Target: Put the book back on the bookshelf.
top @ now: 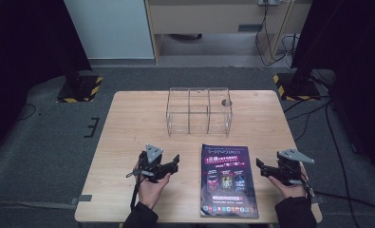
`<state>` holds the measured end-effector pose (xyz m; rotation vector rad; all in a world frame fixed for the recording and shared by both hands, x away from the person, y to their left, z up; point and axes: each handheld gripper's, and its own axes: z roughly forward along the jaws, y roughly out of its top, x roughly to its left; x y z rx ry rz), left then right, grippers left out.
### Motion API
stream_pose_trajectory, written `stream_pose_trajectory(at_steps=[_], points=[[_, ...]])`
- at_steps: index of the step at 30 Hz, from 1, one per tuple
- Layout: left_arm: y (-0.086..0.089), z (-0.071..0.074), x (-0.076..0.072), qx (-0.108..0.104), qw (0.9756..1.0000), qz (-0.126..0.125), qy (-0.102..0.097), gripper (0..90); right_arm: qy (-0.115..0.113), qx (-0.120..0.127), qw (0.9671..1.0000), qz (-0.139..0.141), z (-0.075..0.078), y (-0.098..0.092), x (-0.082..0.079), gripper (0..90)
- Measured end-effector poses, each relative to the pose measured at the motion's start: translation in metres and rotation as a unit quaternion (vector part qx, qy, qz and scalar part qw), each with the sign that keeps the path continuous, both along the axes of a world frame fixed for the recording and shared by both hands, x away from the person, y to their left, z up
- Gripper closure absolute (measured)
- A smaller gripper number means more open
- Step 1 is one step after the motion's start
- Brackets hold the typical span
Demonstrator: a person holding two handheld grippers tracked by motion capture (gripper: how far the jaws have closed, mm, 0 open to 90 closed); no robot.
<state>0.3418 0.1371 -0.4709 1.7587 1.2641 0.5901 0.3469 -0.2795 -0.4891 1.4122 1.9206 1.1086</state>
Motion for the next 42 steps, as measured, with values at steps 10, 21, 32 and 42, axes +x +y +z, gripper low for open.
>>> stream_pose_trajectory(at_steps=[10, 21, 32, 42], points=[[-0.033, -0.007, 0.003, -0.006, 0.9995, -0.027, 0.012, 26.2, -0.001, 0.001, 0.9999, 0.013, -0.002, 0.007, -0.002, 11.9], [-0.063, -0.022, 0.005, 0.0, 0.9983, -0.047, 0.035, 30.2, 0.009, 0.006, 0.9997, 0.023, -0.008, 0.013, -0.003, 14.0], [-0.083, -0.041, 0.006, 0.007, 0.9962, -0.063, 0.059, 35.9, 0.017, 0.009, 0.9993, 0.033, -0.016, 0.019, -0.003, 15.2], [-0.093, -0.051, 0.008, 0.01, 0.9946, -0.071, 0.075, 41.3, 0.025, 0.009, 0.9989, 0.038, -0.023, 0.022, -0.002, 17.5]])
